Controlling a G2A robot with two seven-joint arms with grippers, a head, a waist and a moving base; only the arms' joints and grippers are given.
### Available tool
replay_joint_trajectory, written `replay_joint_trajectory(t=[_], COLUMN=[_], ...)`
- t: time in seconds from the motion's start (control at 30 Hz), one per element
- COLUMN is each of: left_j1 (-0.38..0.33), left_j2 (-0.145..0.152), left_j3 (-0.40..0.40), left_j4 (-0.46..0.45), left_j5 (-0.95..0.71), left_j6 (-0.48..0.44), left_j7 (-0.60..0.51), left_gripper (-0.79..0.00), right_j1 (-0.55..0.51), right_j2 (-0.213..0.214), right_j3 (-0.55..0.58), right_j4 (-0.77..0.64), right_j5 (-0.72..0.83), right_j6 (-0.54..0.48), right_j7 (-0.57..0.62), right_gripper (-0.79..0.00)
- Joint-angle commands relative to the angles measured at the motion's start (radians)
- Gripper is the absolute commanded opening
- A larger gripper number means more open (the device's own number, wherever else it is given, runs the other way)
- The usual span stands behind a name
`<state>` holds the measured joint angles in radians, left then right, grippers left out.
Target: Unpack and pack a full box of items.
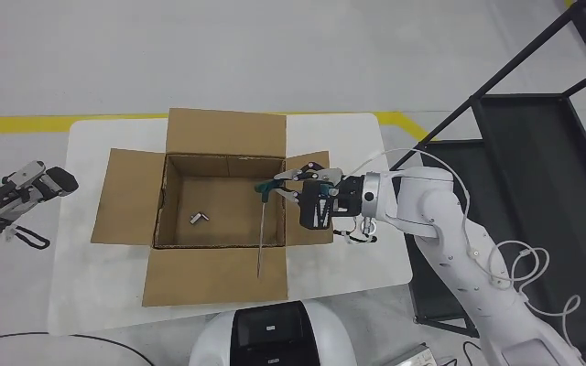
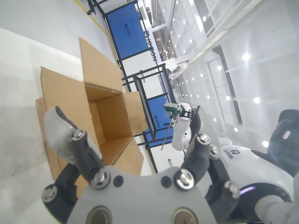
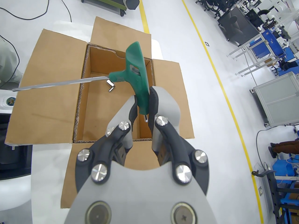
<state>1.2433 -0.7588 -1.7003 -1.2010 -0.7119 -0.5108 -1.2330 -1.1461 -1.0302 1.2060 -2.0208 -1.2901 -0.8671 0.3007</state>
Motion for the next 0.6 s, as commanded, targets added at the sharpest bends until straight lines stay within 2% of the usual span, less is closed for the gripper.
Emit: replay_joint_trajectory(t=[0.0, 0.3, 0.43, 0.57], left_j1=[0.0, 0.0, 0.0, 0.0], left_j2=[0.0, 0.0, 0.0, 0.0], left_j3=[0.0, 0.0, 0.0, 0.0], left_j4=[0.0, 0.0, 0.0, 0.0], left_j5=[0.0, 0.0, 0.0, 0.0], left_j6=[0.0, 0.0, 0.0, 0.0], left_j7=[0.0, 0.0, 0.0, 0.0], left_gripper=[0.0, 0.0, 0.0, 0.0], right_j1=[0.0, -0.014, -0.073, -0.196], right_j2=[0.0, 0.002, 0.02, 0.047], right_j3=[0.0, 0.026, 0.16, 0.367], right_j4=[0.0, 0.005, -0.023, -0.033], right_j5=[0.0, 0.046, 0.162, 0.257], right_j6=[0.0, 0.017, 0.014, 0.008], right_j7=[0.0, -0.004, 0.047, 0.178], right_gripper=[-0.785, -0.785, -0.785, -0.785])
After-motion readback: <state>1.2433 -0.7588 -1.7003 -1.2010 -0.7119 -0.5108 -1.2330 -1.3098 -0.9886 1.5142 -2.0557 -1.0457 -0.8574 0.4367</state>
